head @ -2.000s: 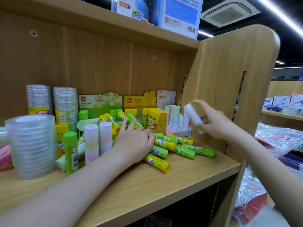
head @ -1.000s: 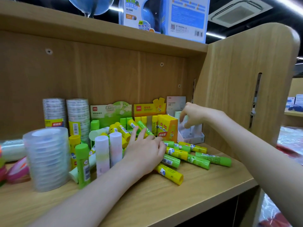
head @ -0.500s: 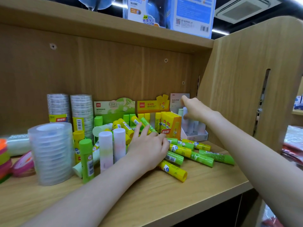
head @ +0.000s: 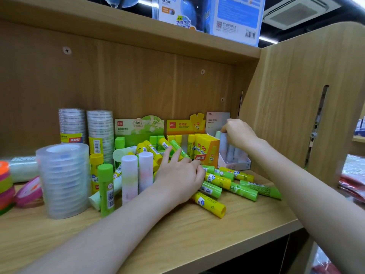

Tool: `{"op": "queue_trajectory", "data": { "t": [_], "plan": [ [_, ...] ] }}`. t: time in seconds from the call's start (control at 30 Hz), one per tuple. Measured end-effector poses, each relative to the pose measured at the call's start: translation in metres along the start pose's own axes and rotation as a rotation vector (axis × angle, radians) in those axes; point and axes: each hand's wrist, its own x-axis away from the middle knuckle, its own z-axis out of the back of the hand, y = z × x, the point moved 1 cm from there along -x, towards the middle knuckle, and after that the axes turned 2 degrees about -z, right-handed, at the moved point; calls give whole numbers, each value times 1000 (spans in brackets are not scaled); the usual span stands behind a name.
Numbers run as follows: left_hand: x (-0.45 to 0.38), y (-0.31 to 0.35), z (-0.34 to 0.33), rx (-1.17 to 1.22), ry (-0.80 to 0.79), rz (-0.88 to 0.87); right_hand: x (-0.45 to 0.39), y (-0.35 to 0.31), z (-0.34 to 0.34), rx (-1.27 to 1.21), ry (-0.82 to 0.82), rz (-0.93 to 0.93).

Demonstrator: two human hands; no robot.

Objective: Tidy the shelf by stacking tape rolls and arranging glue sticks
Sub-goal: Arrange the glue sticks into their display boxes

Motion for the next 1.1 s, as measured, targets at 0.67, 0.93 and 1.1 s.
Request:
{"op": "queue_trajectory", "data": {
  "t": [0.67, 0.93, 1.1],
  "plan": [
    [1, 1, 1, -10, -2, -3, 172, 10, 26, -527, -172, 66],
    [2, 3, 4, 26, 45, -7, 155, 3, 21, -589, -95, 65],
    [1, 4, 3, 13, 64, -11, 162, -24, 30, -833, -40, 136]
  ]
}}
